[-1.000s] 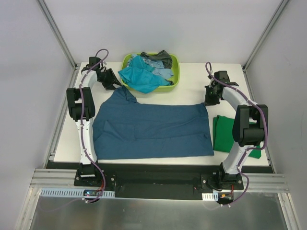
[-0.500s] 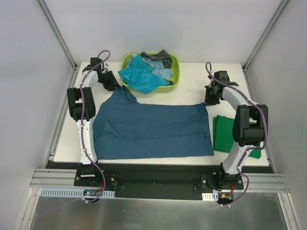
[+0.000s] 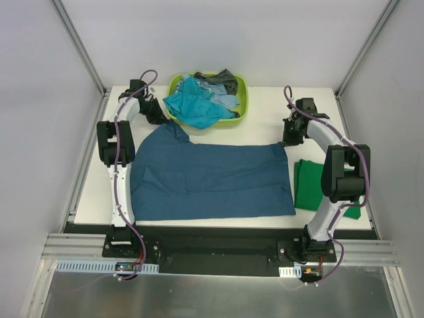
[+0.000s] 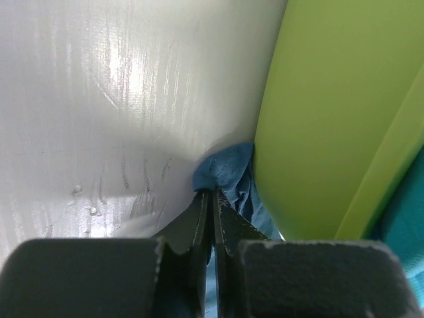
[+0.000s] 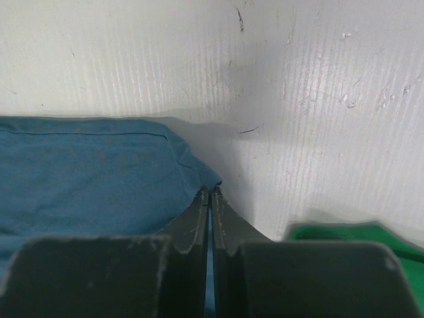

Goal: Fold and stack the t-shirts
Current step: Grap the side of the flattened tshirt furthest away from the robot with both arms

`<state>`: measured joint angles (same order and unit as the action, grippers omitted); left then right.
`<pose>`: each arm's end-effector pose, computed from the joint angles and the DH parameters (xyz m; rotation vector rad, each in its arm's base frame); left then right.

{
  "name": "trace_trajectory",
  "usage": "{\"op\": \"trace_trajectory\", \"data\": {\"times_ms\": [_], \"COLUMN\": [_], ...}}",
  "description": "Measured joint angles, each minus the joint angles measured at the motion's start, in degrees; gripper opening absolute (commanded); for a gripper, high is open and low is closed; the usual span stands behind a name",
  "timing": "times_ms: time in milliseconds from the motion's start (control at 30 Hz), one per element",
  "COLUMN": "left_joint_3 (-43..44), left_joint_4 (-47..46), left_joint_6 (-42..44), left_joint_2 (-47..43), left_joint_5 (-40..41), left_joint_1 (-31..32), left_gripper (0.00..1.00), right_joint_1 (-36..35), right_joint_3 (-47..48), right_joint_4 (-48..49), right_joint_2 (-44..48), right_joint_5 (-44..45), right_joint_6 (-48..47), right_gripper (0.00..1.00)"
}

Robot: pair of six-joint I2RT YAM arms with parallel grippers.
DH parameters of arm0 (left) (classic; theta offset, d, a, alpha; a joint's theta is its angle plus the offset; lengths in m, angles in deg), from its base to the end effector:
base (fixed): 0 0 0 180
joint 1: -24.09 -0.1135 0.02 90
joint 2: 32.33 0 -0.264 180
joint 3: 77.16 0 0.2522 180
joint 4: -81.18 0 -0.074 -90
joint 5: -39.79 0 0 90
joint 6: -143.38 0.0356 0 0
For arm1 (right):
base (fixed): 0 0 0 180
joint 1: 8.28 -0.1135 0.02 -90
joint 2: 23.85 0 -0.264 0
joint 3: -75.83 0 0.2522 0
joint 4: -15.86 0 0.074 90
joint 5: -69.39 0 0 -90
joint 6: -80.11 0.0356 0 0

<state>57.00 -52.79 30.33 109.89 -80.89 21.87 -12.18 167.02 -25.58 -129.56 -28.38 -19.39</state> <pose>0.5400 0.0028 0.1551 -0.3302 2.4899 -0.8216 0.3955 0.0318 0.2139 -0.3486 2.5154 0.1342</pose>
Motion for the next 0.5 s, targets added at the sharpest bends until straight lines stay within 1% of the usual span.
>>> {"op": "trace_trajectory", "data": {"times_ms": [133, 233, 333, 500], "left_joint_3": [-0.52, -4.46, -11.04, -28.59], "left_joint_4": [0.13, -0.63, -2.32, -9.81], "left_joint_6": [1.66, 3.3, 4.79, 6.95], "left_joint_2": [-1.22, -4.87, -10.6, -24.06], "left_joint_5": [1.29, 1.33, 1.07, -2.32], "left_joint_1": [0.0, 0.0, -0.02, 0.0], "left_gripper": [0.0, 0.0, 0.0, 0.0], "right_joint_1": [0.0, 0.0, 0.0, 0.0], "right_joint_3": [0.0, -0.17, -1.03, -3.54], "right_joint_4": [0.04, 0.46, 1.18, 1.97], "right_joint_2": [0.0, 0.04, 0.59, 3.41], "right_joint_5": [-0.26, -1.14, -2.25, -3.93], "right_joint_6": [0.02, 0.04, 0.2, 0.61], "right_gripper": [0.01, 0.01, 0.01, 0.01]}}
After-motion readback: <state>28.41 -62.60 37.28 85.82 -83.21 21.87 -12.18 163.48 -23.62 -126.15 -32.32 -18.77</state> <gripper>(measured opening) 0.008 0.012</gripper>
